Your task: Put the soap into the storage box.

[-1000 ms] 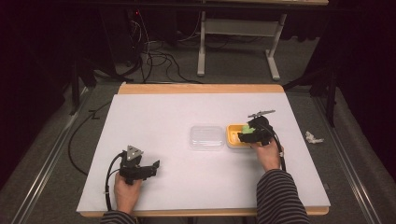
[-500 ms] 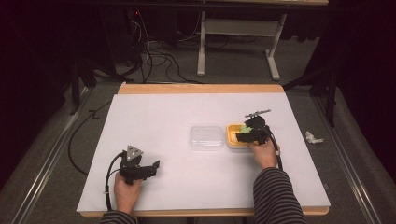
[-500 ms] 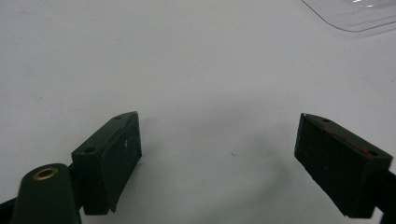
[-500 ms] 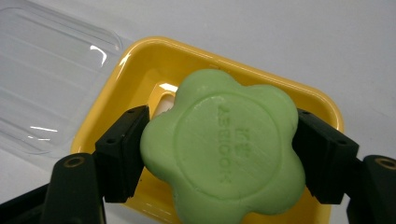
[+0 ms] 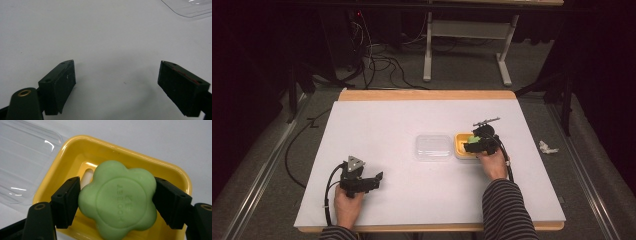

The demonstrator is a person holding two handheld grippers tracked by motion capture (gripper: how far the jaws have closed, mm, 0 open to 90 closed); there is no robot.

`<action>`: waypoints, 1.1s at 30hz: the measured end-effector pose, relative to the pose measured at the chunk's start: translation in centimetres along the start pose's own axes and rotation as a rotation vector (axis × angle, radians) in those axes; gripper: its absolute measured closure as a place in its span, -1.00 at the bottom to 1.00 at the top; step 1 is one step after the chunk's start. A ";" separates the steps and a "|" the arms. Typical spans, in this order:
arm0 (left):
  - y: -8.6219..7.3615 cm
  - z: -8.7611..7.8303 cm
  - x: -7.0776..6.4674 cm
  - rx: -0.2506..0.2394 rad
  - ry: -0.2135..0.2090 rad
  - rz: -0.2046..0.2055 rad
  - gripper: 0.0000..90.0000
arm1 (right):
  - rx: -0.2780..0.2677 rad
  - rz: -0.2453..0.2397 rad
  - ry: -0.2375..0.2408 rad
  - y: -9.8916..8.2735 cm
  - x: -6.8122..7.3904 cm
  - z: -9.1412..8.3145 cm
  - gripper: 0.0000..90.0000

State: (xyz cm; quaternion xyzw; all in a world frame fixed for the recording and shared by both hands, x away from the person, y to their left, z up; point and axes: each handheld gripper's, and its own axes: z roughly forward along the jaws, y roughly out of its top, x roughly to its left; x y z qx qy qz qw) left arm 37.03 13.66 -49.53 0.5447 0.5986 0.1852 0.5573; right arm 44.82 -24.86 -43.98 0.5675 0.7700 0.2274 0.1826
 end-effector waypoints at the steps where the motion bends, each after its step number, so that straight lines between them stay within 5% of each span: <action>1: 0.0 0.0 0.0 0.000 0.000 0.000 -0.66 | -0.006 0.001 0.000 0.0 0.0 -0.1 -0.40; 33: 0.0 0.0 0.0 -0.006 -0.001 0.001 -0.66 | -0.134 0.028 0.043 -0.8 -0.7 -3.3 -0.41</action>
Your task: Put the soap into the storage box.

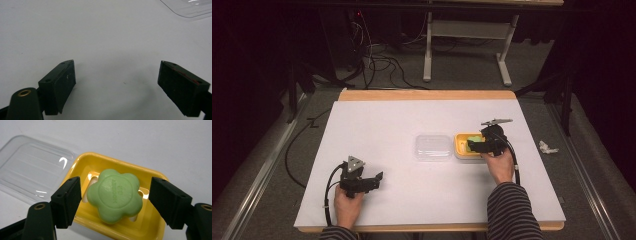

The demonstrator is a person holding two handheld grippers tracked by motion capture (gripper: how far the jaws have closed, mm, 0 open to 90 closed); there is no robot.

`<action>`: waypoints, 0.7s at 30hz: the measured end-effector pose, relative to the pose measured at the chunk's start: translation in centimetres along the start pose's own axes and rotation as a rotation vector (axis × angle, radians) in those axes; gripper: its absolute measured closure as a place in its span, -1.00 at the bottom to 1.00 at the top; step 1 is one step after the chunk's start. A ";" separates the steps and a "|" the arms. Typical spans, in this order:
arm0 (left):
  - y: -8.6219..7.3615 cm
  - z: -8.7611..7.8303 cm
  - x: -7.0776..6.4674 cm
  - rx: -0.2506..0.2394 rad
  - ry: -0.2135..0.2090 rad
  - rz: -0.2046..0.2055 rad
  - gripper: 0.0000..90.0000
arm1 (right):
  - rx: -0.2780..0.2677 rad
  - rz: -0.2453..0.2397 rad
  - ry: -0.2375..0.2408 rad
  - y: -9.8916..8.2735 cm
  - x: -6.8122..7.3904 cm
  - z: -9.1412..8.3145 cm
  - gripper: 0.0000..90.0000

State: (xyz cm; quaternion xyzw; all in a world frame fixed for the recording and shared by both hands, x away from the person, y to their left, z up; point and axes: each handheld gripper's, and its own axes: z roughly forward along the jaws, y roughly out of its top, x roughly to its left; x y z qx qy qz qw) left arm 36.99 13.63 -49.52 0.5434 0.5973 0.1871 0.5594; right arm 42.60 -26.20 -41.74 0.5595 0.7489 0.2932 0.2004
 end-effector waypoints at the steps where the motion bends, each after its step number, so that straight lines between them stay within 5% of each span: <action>1: 0.0 0.0 0.0 0.003 0.001 0.001 -0.66 | -0.016 0.006 0.005 -0.1 -0.1 -0.1 -0.41; 21: 0.0 0.0 0.0 0.007 0.003 0.007 -0.66 | -0.068 0.079 0.050 -2.5 -1.9 -1.8 -0.49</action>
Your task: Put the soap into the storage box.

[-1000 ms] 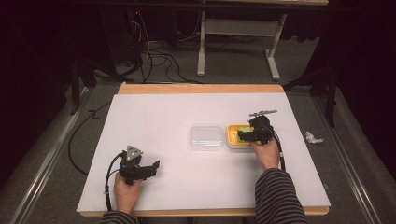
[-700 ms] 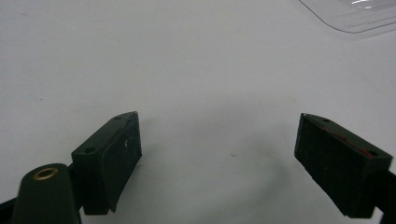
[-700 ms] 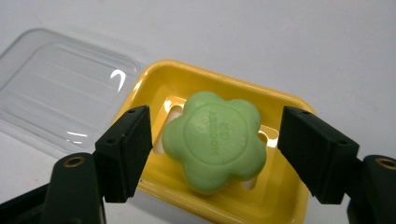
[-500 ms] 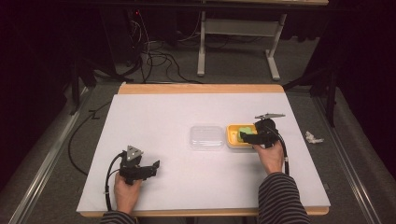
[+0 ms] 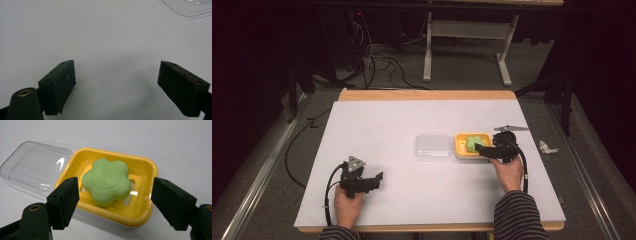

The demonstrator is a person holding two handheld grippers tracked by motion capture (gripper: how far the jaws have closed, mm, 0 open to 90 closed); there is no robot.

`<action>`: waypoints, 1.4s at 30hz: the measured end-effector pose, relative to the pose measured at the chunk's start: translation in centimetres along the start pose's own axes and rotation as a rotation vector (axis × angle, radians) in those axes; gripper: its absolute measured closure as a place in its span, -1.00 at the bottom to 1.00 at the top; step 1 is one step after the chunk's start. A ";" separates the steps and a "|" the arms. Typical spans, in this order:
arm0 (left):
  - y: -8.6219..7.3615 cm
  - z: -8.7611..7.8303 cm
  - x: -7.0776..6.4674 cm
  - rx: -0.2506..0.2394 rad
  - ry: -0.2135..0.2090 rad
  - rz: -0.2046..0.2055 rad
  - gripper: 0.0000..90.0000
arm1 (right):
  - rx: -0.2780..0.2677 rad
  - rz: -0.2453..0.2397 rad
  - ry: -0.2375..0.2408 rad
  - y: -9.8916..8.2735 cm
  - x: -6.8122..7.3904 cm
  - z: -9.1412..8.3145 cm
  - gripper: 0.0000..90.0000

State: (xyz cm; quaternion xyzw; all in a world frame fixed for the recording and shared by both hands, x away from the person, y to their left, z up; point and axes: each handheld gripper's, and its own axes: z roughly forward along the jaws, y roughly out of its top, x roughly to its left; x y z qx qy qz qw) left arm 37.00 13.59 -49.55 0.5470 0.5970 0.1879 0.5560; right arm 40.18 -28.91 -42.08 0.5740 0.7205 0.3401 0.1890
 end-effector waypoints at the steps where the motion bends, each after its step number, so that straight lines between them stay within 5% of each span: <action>1: 0.0 0.0 0.0 0.000 0.000 0.000 -0.66 | -0.003 0.003 0.001 -0.1 -0.1 -0.1 -0.49; 42: -0.1 0.1 -0.1 0.005 0.002 0.007 -0.66 | -0.111 0.036 0.022 -3.2 -1.1 -4.5 -0.46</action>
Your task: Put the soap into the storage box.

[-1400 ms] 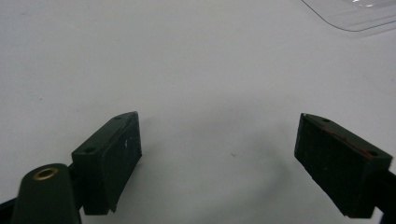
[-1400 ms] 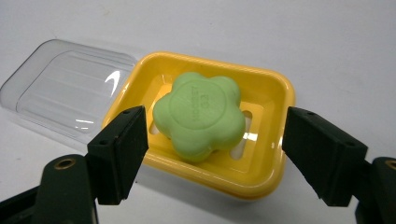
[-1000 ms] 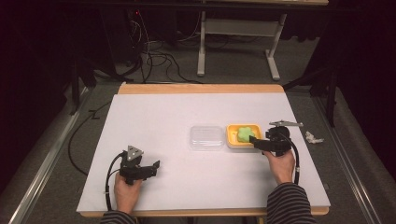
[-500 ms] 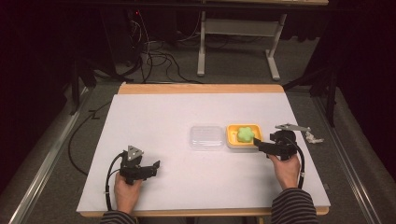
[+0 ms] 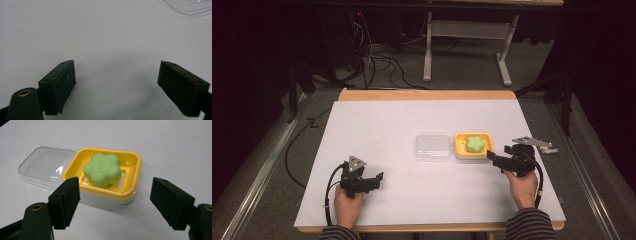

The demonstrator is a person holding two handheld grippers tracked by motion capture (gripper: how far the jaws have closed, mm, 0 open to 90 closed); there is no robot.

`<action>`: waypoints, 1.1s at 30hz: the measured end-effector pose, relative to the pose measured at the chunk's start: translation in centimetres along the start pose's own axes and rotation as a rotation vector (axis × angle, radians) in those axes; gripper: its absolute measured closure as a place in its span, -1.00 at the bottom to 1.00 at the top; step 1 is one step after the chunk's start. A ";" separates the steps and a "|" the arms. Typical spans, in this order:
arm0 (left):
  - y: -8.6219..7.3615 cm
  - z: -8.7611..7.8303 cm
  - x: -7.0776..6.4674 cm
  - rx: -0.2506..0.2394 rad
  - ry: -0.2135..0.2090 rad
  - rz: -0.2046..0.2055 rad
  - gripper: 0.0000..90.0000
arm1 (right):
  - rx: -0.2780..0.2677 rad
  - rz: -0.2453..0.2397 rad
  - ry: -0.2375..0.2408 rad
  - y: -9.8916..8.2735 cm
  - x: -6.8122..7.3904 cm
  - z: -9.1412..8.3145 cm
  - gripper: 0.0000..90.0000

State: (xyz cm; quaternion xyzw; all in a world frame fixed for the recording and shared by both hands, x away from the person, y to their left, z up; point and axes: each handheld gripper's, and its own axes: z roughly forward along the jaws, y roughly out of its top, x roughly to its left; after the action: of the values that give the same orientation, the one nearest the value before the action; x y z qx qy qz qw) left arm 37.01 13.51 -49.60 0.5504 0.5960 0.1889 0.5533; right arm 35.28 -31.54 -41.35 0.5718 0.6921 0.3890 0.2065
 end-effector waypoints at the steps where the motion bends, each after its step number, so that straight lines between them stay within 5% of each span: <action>1: 0.0 0.0 0.0 0.000 0.000 0.000 -0.66 | 0.000 0.002 -0.001 0.0 0.0 -0.1 -0.46; 33: 0.0 0.0 0.0 -0.001 0.000 0.005 -0.66 | -0.039 0.000 0.040 -1.8 1.6 -1.3 -0.46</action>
State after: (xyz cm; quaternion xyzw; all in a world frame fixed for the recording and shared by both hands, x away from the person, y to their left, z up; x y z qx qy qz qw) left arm 36.99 13.46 -49.62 0.5516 0.5947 0.1903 0.5530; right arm 32.76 -30.46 -41.70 0.5597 0.6885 0.4138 0.2038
